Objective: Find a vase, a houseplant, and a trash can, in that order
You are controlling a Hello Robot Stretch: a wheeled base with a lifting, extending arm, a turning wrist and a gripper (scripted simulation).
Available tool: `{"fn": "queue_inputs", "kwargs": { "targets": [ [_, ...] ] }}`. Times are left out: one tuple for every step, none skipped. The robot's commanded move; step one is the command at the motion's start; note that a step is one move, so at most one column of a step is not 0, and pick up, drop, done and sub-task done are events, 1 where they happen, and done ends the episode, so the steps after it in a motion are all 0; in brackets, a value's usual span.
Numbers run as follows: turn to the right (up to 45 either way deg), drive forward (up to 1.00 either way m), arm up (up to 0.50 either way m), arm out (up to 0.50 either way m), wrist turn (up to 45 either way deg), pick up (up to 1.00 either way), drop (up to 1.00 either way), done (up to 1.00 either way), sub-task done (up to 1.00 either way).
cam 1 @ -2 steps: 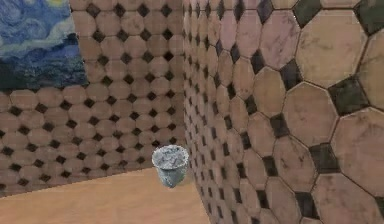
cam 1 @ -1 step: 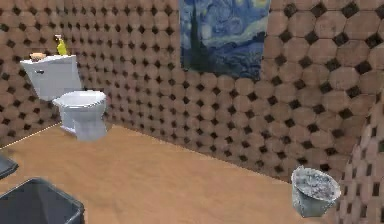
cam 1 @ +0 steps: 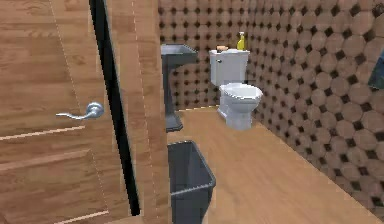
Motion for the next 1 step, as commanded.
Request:
{"fn": "queue_inputs", "kwargs": {
  "targets": [
    [0.0,0.0,0.0,0.0,0.0,0.0,0.0,1.0,0.0]
  ]
}}
